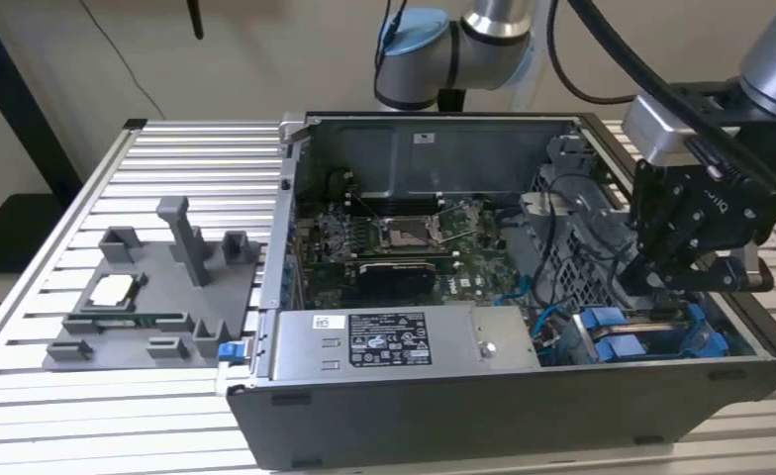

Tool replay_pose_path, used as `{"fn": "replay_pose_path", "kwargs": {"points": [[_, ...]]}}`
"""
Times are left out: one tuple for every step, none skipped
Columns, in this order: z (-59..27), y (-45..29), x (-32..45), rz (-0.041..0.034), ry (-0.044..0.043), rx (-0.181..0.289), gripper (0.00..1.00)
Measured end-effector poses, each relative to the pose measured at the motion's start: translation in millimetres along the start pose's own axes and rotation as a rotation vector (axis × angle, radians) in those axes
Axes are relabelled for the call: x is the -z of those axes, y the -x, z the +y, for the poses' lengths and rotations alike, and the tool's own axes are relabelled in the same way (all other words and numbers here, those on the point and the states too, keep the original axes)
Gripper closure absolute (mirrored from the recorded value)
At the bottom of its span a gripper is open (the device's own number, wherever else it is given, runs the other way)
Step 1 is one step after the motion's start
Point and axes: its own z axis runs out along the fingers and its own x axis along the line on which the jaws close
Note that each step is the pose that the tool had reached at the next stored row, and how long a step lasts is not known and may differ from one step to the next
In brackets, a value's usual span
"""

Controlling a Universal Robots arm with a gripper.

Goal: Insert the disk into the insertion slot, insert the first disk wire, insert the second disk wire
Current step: 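Insert the second disk wire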

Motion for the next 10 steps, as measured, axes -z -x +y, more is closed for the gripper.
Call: {"fn": "replay_pose_path", "kwargs": {"points": [[-0.1, -0.2, -1.4, 0.0003, -0.0002, -0.002, 0.84], [-0.2, -0.4, -2.6, 0.0002, -0.0004, -0.005, 0.84], [-0.2, -0.4, -3.4, 0.0001, -0.0005, -0.007, 0.84], [-0.2, -0.4, -3.6, 0.0003, -0.0006, -0.008, 0.84], [-0.2, -0.5, -3.5, 0.0004, -0.0006, -0.008, 0.84], [-0.1, -0.5, -3.5, 0.0004, -0.0006, -0.008, 0.84], [-0.2, -0.5, -3.7, 0.0005, -0.0006, -0.008, 0.84], [-0.2, -0.5, -4.0, 0.0007, -0.0007, -0.009, 0.84], [-0.5, -0.5, -4.3, 0.0010, -0.0008, -0.010, 0.84], [-1.0, -0.6, -4.6, 0.0012, -0.0008, -0.012, 0.84]]}}
